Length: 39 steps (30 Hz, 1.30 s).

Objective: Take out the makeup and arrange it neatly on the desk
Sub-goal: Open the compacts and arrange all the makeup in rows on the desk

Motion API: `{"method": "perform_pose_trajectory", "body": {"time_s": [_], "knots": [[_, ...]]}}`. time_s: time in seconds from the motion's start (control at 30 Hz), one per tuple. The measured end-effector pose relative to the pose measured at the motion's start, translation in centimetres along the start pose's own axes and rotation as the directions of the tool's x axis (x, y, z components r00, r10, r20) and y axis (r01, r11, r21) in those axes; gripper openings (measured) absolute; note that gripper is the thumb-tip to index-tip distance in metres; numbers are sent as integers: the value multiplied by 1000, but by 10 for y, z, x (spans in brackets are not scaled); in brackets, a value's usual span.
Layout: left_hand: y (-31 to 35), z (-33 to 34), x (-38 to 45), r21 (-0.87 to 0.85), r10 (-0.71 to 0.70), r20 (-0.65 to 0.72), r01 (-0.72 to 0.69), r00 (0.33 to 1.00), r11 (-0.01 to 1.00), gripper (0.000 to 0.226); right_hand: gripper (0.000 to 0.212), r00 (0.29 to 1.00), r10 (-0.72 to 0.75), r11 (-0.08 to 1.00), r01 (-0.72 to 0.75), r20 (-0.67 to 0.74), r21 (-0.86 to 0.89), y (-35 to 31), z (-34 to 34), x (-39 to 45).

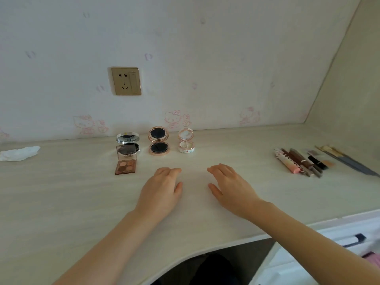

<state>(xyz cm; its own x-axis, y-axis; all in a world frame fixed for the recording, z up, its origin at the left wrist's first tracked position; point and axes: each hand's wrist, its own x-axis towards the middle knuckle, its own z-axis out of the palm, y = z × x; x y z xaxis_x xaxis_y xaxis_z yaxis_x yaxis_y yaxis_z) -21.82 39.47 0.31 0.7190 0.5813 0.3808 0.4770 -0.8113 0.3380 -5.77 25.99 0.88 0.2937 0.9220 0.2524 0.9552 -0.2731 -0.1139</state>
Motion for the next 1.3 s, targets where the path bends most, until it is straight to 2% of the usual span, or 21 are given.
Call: {"method": "perform_pose_trajectory", "body": {"time_s": [0.43,0.7,0.83,1.07,1.3], "knots": [[115,77,42,-125,208,56,-200,977,972,38,44,976,208,974,-212,-66,-75,111,-27,-64],[167,115,81,-170,304,83,-287,949,943,35,41,933,340,931,-351,-121,-95,166,-37,-73],[185,133,107,-168,331,109,-311,937,935,34,24,905,393,911,-407,-163,-64,187,-36,-68],[203,154,152,-235,232,224,-178,947,956,36,23,896,352,911,-395,-270,-120,194,-32,-61],[217,169,185,-306,135,331,-29,934,951,44,32,902,385,890,-419,-197,-178,197,-29,-56]]}}
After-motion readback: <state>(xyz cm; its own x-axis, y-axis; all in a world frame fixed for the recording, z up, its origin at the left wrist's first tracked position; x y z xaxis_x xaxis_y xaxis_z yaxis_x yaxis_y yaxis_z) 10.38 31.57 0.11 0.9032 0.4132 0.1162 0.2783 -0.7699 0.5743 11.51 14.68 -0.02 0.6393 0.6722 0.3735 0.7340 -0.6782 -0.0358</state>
